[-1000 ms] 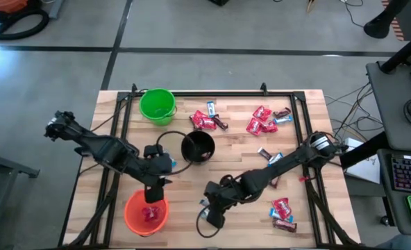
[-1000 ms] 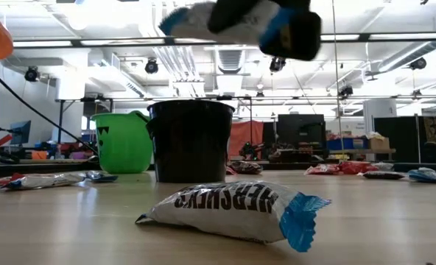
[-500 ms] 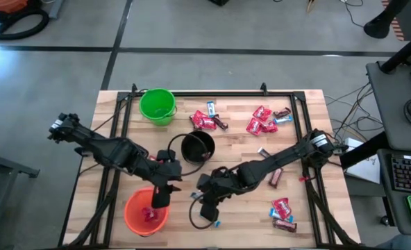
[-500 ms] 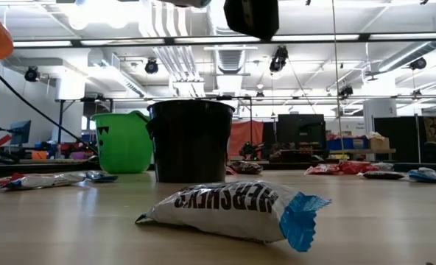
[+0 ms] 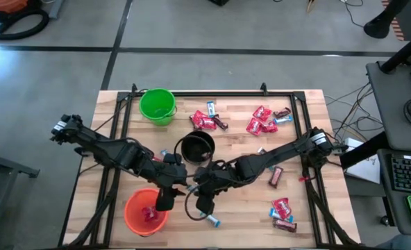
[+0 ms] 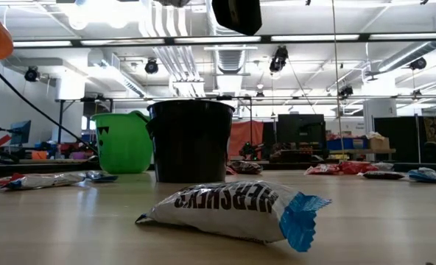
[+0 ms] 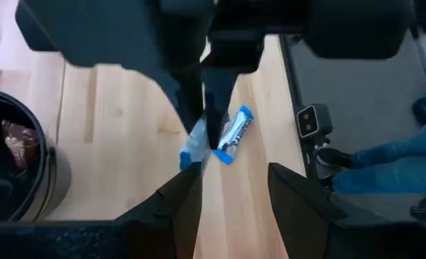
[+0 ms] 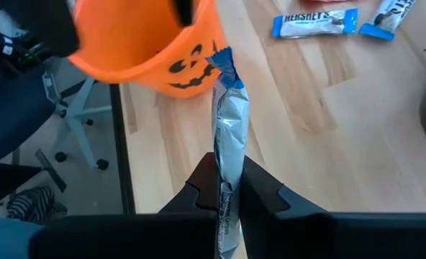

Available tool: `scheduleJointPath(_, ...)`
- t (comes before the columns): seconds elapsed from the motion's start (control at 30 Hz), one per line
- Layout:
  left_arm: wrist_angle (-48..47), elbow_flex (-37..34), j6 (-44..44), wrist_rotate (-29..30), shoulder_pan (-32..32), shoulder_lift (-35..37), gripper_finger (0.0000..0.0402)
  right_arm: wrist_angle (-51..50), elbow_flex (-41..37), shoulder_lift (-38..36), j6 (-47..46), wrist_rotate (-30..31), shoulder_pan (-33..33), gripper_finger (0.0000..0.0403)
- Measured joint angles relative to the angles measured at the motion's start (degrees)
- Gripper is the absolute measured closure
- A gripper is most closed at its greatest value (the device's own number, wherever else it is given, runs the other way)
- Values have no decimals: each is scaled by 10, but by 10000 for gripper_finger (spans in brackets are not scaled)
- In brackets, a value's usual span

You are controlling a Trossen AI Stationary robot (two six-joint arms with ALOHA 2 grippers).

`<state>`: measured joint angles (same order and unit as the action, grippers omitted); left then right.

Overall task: Sort candy
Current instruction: Put the white chocolate into the green bucket

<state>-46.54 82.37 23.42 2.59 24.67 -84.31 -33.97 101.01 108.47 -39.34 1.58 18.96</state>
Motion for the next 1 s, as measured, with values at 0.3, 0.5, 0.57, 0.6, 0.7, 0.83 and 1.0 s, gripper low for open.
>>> scheduleJointPath(0.3, -10, 0, -5, -5, -15, -1, 260, 4, 0, 0, 0, -1, 0, 390)
scheduleJointPath(0.5, -10, 0, -15, -21, -25, -12, 260, 8, 0, 0, 0, -1, 0, 390)
scheduleJointPath(0.57, -10, 0, -19, -28, -27, -20, 261, 14, 0, 0, 2, -1, 0, 390)
scheduleJointPath(0.6, -10, 0, -19, -37, -27, -24, 261, 16, 0, 0, 2, -1, 0, 390)
scheduleJointPath(0.7, -10, 0, -24, -51, -27, -38, 261, 17, 0, 0, 3, -1, -2, 390)
scheduleJointPath(0.83, -3, 0, -34, -57, -27, -49, 261, 13, 0, 0, 5, -1, -2, 390)
scheduleJointPath(1.0, 10, 0, -42, -65, -28, -53, 261, 13, 0, 0, 8, -2, -1, 390)
